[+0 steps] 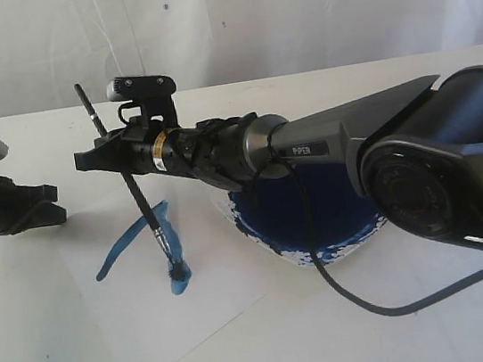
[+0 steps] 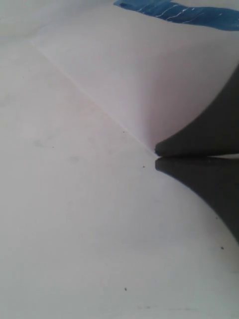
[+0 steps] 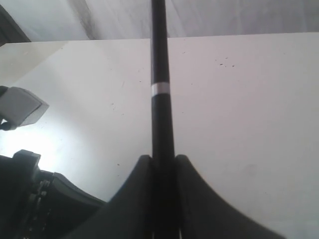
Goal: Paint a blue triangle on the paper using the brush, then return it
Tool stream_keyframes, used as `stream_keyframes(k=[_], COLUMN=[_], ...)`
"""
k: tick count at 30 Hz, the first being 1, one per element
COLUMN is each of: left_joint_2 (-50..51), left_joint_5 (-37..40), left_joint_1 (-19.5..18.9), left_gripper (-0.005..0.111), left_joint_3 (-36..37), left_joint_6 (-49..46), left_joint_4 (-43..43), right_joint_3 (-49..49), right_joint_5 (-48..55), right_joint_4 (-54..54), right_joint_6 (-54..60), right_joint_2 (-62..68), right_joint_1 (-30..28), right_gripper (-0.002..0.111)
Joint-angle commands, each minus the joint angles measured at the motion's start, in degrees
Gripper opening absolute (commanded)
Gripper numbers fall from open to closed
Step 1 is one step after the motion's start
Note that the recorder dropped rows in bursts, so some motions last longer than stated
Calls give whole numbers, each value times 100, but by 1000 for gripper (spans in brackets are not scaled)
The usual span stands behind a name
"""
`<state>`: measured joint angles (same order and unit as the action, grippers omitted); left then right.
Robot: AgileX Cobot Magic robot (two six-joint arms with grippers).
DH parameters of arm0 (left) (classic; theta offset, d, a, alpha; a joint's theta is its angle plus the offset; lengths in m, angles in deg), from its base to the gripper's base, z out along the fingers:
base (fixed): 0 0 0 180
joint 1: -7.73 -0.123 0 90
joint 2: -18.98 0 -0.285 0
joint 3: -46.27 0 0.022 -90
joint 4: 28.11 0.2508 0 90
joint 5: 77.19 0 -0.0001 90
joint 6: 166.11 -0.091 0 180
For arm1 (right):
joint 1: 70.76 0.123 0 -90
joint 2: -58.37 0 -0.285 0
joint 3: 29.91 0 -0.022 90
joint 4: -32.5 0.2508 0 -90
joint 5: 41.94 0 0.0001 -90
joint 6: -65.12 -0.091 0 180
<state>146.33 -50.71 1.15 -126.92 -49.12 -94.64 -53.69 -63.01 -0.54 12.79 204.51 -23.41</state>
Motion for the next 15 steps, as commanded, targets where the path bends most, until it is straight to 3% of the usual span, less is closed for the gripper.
stream_keyframes(k=[1, 6, 15], left_joint_2=[-19, -19, -19], left_joint_5=[-2, -2, -2], left_joint_1=[-3, -3, -3], left_gripper=[0, 0, 0], left_joint_3=[67, 67, 67], left_joint_6=[-10, -10, -10], left_joint_4=[-67, -67, -67], right_joint_3=[22, 22, 22], right_joint_5=[49, 38, -158], right_joint_4=[-160, -758, -789], right_joint_6=[-183, -737, -789], right_joint_2=[-57, -57, -57], right_joint_1=[-2, -2, -2], right_gripper=[0, 0, 0])
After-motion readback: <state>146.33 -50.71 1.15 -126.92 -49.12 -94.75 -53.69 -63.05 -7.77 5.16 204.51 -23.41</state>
